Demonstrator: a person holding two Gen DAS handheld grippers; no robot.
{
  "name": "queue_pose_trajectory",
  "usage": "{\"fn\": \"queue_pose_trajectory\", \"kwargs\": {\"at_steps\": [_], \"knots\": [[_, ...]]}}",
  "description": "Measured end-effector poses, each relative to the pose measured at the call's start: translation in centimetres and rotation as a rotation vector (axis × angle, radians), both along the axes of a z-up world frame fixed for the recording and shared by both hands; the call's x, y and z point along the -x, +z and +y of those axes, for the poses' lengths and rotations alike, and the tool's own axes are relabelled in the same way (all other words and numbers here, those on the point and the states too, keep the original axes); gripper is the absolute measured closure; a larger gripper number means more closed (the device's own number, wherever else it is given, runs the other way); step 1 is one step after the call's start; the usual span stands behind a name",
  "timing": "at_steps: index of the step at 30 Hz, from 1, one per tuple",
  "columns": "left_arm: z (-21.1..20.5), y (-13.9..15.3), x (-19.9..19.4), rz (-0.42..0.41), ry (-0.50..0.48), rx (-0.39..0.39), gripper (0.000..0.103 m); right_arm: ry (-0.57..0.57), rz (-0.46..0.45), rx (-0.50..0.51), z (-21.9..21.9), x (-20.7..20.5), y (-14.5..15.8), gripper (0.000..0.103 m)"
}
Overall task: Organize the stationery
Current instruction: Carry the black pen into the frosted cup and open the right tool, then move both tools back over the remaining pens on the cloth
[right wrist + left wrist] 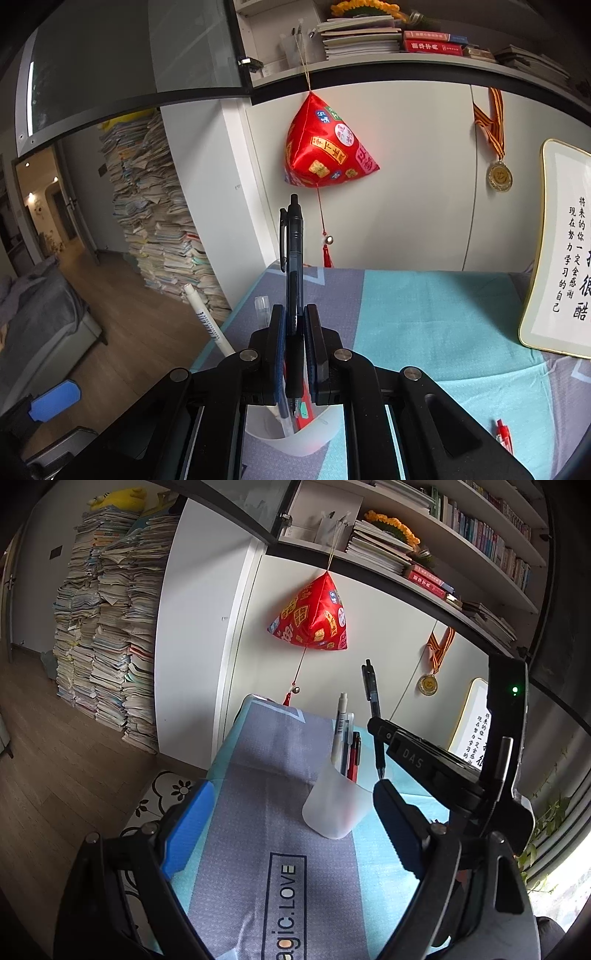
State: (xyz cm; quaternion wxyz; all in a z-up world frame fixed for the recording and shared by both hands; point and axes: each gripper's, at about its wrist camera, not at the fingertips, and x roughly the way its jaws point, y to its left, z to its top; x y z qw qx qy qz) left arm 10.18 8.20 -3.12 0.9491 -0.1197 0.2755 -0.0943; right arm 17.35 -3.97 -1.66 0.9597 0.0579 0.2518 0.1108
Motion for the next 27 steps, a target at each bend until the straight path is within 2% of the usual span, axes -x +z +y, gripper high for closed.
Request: {"fn": "queue_pose_trajectory", "kwargs": {"at_steps": [7, 11, 16, 21, 27], "knots": [[-0.1, 0.1, 0.0, -0.010, -0.004, -0.016, 0.016, -0.015, -0.037, 0.031, 0.5, 0.8, -1.5, 0.092], [0.0, 0.0, -0.3, -0.002, -0.010, 0.001, 0.016, -0.021, -0.044, 0.040, 0.1, 1.2, -1.6, 0.092], [-0.2, -0.1, -0.3, -0.001, -0.017, -0.008, 0.016, -0.023, -0.013, -0.007, -1.1, 0.8, -1.6, 0.092], [-0.5, -0.1, -0.5, 0.006, -0.027, -0.006, 0.016, -0.017, -0.022, -0.037, -2.8, 1.9, -0.4, 0.092], [-1.3, -0.3, -0.4, 0.016, -0.044, 0.004, 0.016, 0.012, 0.067, -0.024, -5.5, 3.2, 0.5, 0.091]]}}
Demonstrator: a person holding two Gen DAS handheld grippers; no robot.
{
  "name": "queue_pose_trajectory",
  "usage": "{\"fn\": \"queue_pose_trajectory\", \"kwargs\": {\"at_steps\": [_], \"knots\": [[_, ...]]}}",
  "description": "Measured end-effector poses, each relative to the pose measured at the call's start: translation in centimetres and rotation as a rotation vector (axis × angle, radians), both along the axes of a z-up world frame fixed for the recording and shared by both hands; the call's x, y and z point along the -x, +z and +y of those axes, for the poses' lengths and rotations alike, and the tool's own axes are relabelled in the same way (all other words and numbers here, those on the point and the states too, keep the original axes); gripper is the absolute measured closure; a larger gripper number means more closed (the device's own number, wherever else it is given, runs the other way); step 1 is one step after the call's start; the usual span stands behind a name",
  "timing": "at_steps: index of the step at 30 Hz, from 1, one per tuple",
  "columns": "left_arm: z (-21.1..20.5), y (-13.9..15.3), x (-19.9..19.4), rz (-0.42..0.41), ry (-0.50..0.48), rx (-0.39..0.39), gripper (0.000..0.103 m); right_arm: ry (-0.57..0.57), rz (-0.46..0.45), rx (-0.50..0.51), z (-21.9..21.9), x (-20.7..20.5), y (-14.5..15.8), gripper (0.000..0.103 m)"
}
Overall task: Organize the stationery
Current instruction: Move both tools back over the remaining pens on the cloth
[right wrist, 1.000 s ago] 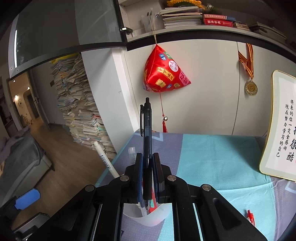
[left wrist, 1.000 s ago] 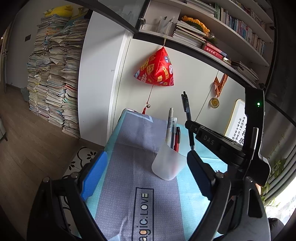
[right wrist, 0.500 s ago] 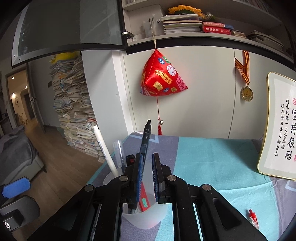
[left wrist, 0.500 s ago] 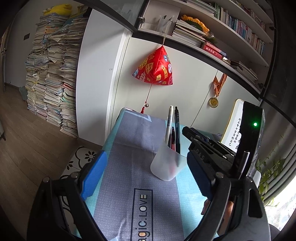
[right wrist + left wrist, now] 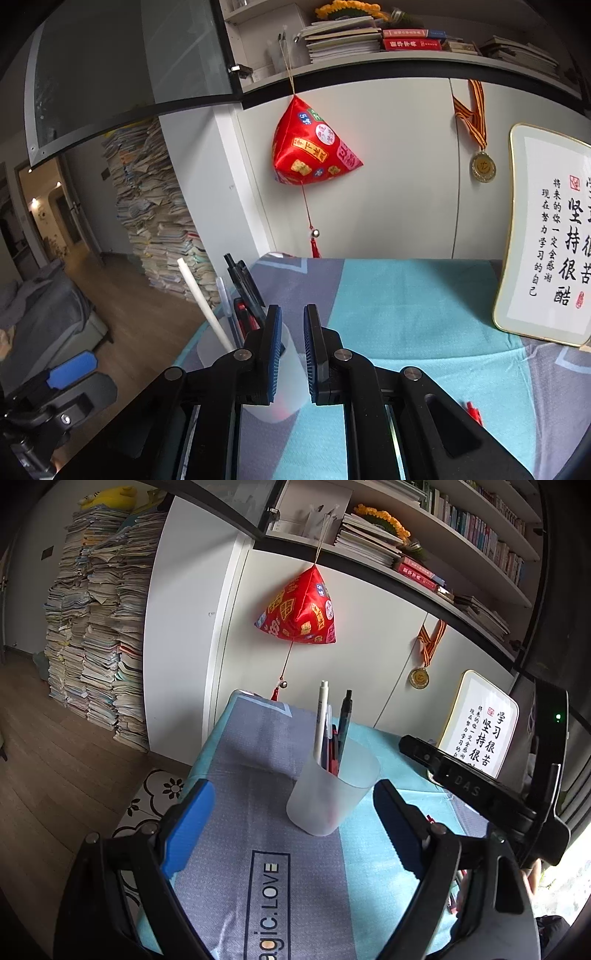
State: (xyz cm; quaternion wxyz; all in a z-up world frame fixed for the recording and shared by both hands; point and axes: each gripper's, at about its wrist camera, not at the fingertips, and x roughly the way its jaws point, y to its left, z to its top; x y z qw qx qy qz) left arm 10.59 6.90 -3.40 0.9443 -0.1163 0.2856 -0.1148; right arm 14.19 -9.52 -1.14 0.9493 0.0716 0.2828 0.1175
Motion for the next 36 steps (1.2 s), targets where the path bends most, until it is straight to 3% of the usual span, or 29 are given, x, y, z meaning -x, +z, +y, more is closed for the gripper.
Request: {"fn": "queue_pose_trajectory", "kwargs": {"at_steps": [1, 5, 6, 11, 22, 31, 36], "knots": [[-0.3, -0.2, 0.0, 0.011, -0.008, 0.002, 0.016, -0.003, 0.029, 0.004, -0.6, 0.1, 0.0, 0.090], [-1.7, -0.8, -0.2, 0.065, -0.035, -0.017, 0.016, -0.021, 0.142, 0.005, -3.4, 0.7, -0.3, 0.042], [-2.1, -1.0, -0.2, 0.077, -0.041, -0.024, 0.016, -0.030, 0.159, 0.002, -4.1, 1.0, -0.3, 0.040], [-4.6, -1.7, -0.6, 0.171, -0.082, -0.043, 0.016, -0.056, 0.288, 0.014, -7.0, 1.7, -1.0, 0.035], [-9.9, -3.7, -0.3, 0.341, -0.138, -0.109, 0.016, -0.131, 0.449, 0.062, -12.0, 3.9, -3.5, 0.033], [-13.6, -4.9, 0.0, 0.421, -0.188, -0.170, 0.016, -0.140, 0.534, 0.086, -14.1, 4.7, -4.8, 0.033], [-15.1, -5.6, -0.2, 0.473, -0.215, -0.157, 0.016, -0.116, 0.568, 0.084, -14.5, 5.1, -5.5, 0.033]]}}
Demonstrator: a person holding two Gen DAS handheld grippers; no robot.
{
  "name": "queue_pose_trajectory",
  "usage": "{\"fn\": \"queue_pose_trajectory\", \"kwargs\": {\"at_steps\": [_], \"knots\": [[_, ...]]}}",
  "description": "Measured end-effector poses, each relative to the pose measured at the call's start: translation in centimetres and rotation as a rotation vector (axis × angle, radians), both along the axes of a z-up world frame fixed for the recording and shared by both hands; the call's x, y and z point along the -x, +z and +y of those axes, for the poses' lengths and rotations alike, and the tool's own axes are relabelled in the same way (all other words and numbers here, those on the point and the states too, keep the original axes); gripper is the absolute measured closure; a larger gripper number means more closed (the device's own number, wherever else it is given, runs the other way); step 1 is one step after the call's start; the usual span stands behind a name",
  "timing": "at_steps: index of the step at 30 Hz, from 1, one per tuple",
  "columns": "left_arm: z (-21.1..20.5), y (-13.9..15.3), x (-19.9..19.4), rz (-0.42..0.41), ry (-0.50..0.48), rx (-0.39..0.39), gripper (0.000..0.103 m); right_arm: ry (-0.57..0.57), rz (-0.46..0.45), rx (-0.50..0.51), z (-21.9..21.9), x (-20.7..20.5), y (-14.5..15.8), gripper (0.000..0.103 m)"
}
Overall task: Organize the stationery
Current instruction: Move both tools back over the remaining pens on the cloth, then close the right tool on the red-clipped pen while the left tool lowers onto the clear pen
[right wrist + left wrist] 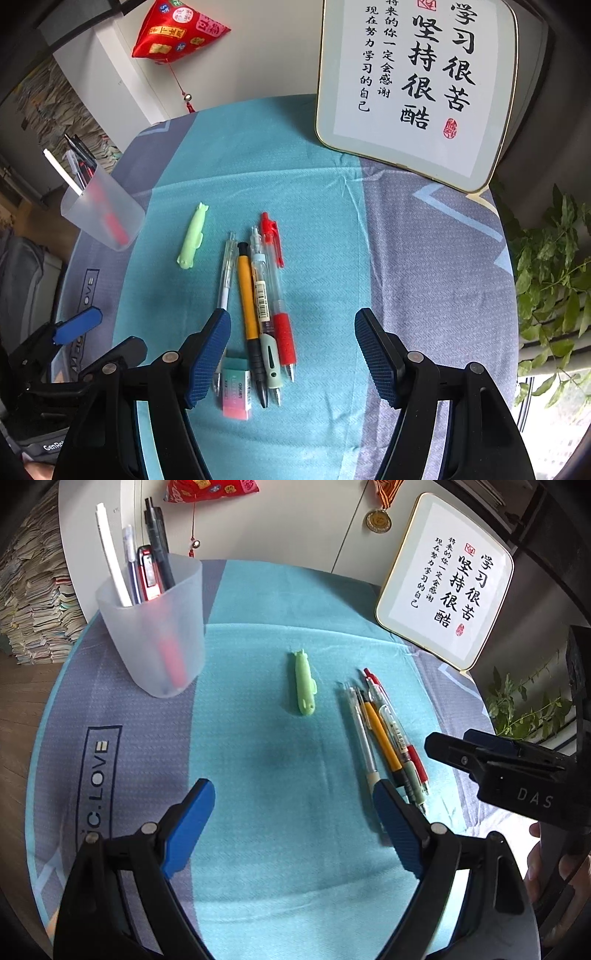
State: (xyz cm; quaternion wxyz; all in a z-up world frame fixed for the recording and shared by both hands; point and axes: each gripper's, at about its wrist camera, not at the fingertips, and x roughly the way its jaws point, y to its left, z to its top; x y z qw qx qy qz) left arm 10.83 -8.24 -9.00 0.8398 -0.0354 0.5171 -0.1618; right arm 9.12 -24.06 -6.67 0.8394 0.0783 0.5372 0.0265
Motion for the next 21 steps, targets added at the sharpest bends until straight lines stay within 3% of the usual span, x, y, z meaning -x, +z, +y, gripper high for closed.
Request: {"fn": "queue_pose_trajectory", "kwargs": {"at_steps": [9, 14, 21], "knots": [[-2.3, -0.7, -0.3, 0.058, -0.020, 0.026, 0.019, -0.012, 0.022, 0.024, -1.0, 0.0, -0.7, 0.033], [-3.4, -2.0, -0.7, 0.105, -0.039, 0.027, 0.042, -0.014, 0.041, 0.072, -0.8, -0.3, -1.4, 0.035], [-3.9, -2.1, -1.3, 0.124, -0.036, 0.036, 0.048, -0.027, 0.062, 0.067, -1.2, -1.0, -2.1, 0.041]]}}
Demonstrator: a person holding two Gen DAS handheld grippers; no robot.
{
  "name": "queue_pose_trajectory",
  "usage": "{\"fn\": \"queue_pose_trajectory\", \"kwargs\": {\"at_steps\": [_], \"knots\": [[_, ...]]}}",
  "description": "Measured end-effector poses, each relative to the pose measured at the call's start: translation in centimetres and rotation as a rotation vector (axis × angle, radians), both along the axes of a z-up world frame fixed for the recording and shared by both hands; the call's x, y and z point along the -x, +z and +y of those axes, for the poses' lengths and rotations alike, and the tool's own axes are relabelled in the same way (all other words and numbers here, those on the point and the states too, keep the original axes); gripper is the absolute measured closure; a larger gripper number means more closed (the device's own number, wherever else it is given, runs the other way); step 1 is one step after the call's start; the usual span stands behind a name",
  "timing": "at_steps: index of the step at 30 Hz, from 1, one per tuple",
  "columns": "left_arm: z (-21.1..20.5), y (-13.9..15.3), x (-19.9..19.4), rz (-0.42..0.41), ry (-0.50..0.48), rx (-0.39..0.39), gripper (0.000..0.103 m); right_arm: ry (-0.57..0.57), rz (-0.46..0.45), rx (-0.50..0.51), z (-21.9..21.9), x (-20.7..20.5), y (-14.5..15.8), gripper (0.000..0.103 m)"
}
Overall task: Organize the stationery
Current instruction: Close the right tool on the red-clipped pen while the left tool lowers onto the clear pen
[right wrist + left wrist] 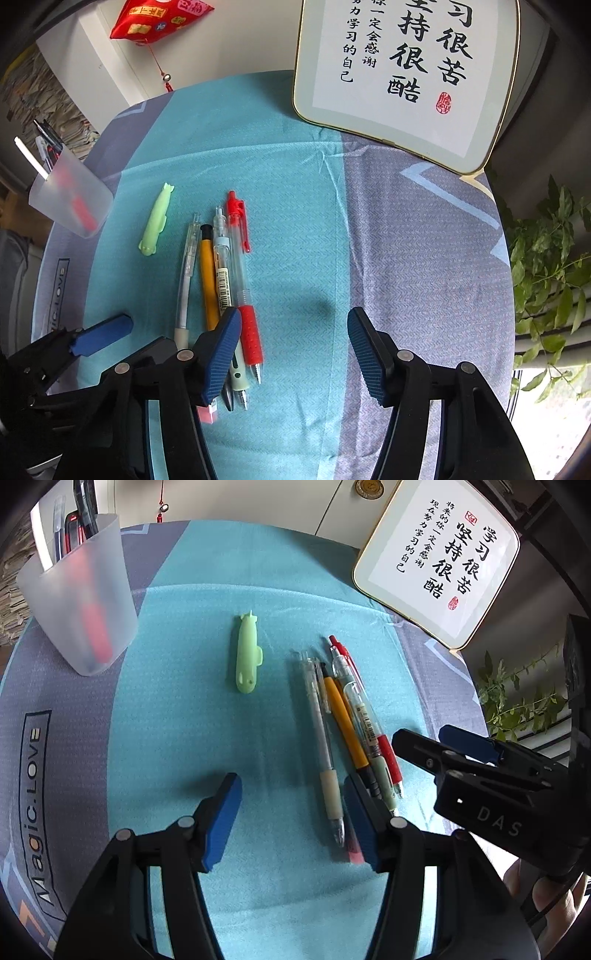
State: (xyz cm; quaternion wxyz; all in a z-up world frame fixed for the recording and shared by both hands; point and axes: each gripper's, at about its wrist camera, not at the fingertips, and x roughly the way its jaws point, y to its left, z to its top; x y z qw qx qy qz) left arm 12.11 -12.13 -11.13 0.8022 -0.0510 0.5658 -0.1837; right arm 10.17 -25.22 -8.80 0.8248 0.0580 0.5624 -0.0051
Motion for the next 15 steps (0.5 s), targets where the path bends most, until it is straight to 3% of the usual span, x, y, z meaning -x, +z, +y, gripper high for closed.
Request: {"fn": "queue_pose_trajectory", "kwargs": {"at_steps": [9, 12, 13, 14, 15], "knots": [[-0.58, 0.00, -0.12, -0.014, -0.012, -0.049, 0.053, 0.021, 0.001, 0.016, 0.31, -0.02, 0.23, 0.041], [0.05, 0.15, -0.23, -0.029, 0.031, -0.078, 0.053, 0.003, 0.007, -0.001, 0.03, -0.06, 0.04, 0.042], [0.17, 0.21, -0.25, -0.033, 0.031, -0.080, 0.053, -0.004, 0.013, -0.003, -0.10, -0.10, -0.11, 0.046], [0.23, 0.27, -0.19, -0.038, 0.026, -0.076, 0.055, -0.011, 0.020, -0.014, -0.24, -0.20, -0.28, 0.056], [0.21, 0.31, -0.09, -0.044, 0.020, -0.079, 0.065, -0.018, 0.027, -0.034, -0.43, -0.33, -0.46, 0.062]]}}
